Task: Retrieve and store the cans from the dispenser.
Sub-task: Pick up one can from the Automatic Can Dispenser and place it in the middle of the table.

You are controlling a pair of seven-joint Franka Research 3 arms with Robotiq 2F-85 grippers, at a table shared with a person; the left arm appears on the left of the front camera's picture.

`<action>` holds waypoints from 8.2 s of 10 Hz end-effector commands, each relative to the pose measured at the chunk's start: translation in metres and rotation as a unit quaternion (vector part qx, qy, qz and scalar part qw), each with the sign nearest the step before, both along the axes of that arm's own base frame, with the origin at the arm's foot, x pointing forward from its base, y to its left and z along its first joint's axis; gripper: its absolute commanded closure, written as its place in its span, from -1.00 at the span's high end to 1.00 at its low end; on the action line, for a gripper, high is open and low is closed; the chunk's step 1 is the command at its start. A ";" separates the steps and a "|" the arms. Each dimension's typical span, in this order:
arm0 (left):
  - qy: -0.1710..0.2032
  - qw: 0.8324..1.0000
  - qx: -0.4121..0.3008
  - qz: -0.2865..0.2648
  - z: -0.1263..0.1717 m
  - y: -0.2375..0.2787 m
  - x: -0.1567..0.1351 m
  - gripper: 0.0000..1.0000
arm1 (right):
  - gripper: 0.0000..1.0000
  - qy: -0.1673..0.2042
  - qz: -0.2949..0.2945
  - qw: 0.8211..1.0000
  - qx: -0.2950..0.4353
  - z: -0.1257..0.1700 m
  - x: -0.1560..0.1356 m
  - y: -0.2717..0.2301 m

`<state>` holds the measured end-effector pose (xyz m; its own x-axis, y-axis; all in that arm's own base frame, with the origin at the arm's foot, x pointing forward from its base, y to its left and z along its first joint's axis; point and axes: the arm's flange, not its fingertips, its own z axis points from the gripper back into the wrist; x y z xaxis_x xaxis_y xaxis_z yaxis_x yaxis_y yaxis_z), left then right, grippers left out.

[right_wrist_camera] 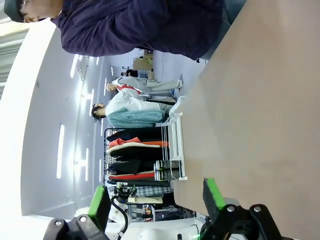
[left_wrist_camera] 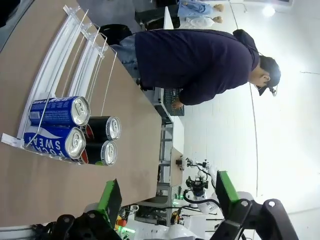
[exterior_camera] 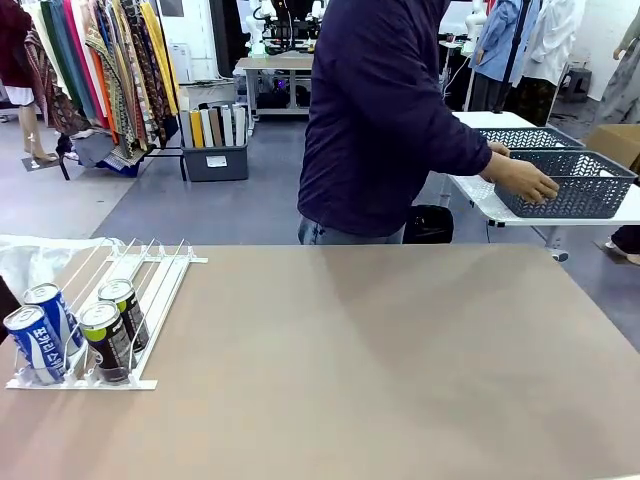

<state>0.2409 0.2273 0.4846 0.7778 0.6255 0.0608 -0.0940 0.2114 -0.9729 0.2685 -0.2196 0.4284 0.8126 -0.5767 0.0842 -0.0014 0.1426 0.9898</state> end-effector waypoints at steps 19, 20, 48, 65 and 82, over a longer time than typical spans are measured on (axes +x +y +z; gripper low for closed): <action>0.156 0.816 0.525 -0.184 -0.021 -0.303 0.112 1.00 | 1.00 0.002 0.004 1.000 0.003 0.004 -0.001 0.001; 0.166 0.807 0.537 -0.180 -0.030 -0.305 0.113 1.00 | 1.00 0.002 0.004 1.000 0.003 0.004 -0.001 0.001; 0.134 0.767 0.591 -0.210 0.125 -0.310 0.094 -1.00 | 1.00 0.002 0.004 1.000 0.003 0.004 -0.001 0.001; -0.123 0.679 0.594 -0.414 0.026 -0.642 0.167 -1.00 | 1.00 0.002 0.004 1.000 0.003 0.004 -0.001 0.001; -0.055 0.629 0.646 -0.429 -0.054 -0.664 0.197 1.00 | 1.00 0.002 0.004 1.000 0.003 0.004 -0.001 0.001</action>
<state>0.4461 -0.4470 0.4278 0.7378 -0.6594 0.1446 0.6615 0.7489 0.0401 0.2686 -0.2185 0.4290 0.8177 -0.5700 0.0810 0.0018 0.1434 0.9897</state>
